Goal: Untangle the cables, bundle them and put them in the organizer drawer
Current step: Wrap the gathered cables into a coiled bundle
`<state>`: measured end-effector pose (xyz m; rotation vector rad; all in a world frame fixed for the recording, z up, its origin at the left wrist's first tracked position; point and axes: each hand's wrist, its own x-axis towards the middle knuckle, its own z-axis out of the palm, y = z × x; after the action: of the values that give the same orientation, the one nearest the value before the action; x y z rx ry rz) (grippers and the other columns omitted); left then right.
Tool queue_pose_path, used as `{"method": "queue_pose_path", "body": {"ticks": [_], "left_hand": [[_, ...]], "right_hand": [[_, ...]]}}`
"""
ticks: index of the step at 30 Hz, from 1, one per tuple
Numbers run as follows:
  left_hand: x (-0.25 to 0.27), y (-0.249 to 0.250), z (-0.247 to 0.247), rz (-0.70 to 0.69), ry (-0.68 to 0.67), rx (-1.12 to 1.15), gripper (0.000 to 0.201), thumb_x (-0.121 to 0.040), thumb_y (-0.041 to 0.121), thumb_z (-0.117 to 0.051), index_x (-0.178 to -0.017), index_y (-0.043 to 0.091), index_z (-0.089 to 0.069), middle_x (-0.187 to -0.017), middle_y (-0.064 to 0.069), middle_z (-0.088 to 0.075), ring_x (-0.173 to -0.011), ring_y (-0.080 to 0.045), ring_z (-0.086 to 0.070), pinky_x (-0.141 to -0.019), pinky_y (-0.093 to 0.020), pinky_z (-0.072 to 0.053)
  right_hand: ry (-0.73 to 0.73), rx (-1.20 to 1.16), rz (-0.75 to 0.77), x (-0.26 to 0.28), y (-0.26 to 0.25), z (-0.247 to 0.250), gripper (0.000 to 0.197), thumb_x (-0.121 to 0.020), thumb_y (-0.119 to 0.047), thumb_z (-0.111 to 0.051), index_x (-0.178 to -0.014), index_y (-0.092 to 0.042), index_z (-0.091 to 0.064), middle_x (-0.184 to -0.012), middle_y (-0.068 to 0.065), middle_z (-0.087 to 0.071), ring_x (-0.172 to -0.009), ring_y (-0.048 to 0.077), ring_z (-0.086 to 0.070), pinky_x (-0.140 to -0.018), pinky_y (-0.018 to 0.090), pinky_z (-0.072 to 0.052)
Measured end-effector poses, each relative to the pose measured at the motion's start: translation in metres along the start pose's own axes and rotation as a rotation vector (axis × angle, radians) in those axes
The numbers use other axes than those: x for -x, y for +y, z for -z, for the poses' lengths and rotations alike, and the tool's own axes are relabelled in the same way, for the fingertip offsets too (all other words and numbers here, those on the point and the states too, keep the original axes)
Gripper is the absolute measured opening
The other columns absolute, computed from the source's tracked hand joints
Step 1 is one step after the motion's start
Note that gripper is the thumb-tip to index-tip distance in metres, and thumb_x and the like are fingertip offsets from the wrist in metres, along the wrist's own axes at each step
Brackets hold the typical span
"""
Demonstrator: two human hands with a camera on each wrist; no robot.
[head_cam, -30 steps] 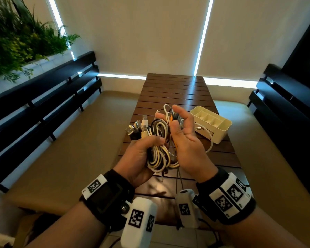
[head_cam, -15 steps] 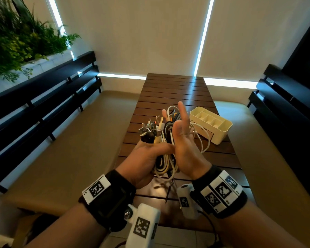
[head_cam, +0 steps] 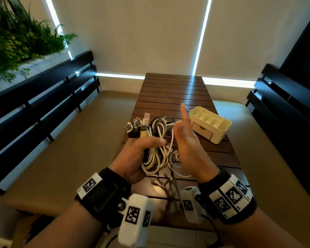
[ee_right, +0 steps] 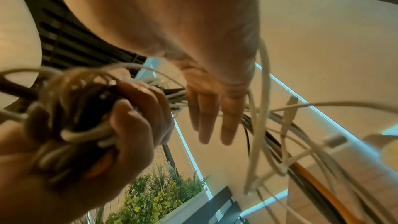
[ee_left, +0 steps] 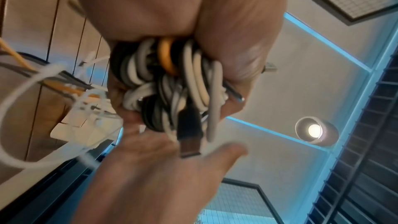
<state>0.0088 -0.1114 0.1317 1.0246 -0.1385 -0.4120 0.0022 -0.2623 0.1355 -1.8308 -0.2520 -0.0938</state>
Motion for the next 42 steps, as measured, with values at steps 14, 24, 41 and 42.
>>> {"method": "queue_pose_path", "body": {"ticks": [14, 24, 41, 42], "left_hand": [[0.001, 0.003, 0.023, 0.074, -0.014, 0.115, 0.051, -0.08, 0.012, -0.061, -0.127, -0.007, -0.058, -0.089, -0.021, -0.065, -0.071, -0.028, -0.066, -0.067, -0.04, -0.055], [0.006, 0.003, 0.024, 0.099, -0.065, 0.016, 0.066, -0.071, 0.013, -0.075, -0.127, -0.012, -0.052, -0.098, -0.026, -0.057, -0.078, -0.033, -0.061, -0.074, -0.041, -0.054], [0.013, 0.016, 0.025, 0.09, -0.19, -0.177, 0.033, -0.068, 0.0, -0.069, -0.101, 0.003, -0.065, -0.079, -0.015, -0.065, -0.066, -0.026, -0.065, -0.061, -0.035, -0.057], [0.015, 0.019, 0.024, 0.075, -0.243, -0.189, 0.035, -0.067, 0.002, -0.071, -0.102, 0.003, -0.066, -0.079, -0.015, -0.066, -0.067, -0.026, -0.066, -0.06, -0.035, -0.057]], "right_hand": [[-0.024, -0.155, 0.166, 0.004, 0.018, -0.001, 0.026, -0.081, -0.017, -0.074, -0.106, -0.016, -0.069, -0.1, -0.003, -0.068, -0.097, 0.016, -0.066, -0.083, 0.03, -0.056], [-0.004, 0.31, 0.309, -0.004, 0.015, -0.001, 0.022, -0.08, -0.016, -0.079, -0.096, -0.019, -0.064, -0.097, -0.008, -0.062, -0.093, 0.01, -0.061, -0.081, 0.028, -0.053], [-0.332, 0.301, 0.089, -0.025, -0.019, 0.038, 0.082, -0.073, -0.042, -0.085, -0.143, -0.043, -0.042, -0.14, -0.026, -0.051, -0.133, -0.009, -0.041, -0.112, 0.031, -0.037], [-0.408, 0.203, 0.032, -0.027, -0.017, 0.039, 0.084, -0.072, -0.039, -0.086, -0.143, -0.044, -0.041, -0.14, -0.023, -0.053, -0.133, -0.003, -0.046, -0.111, 0.036, -0.04]]}}
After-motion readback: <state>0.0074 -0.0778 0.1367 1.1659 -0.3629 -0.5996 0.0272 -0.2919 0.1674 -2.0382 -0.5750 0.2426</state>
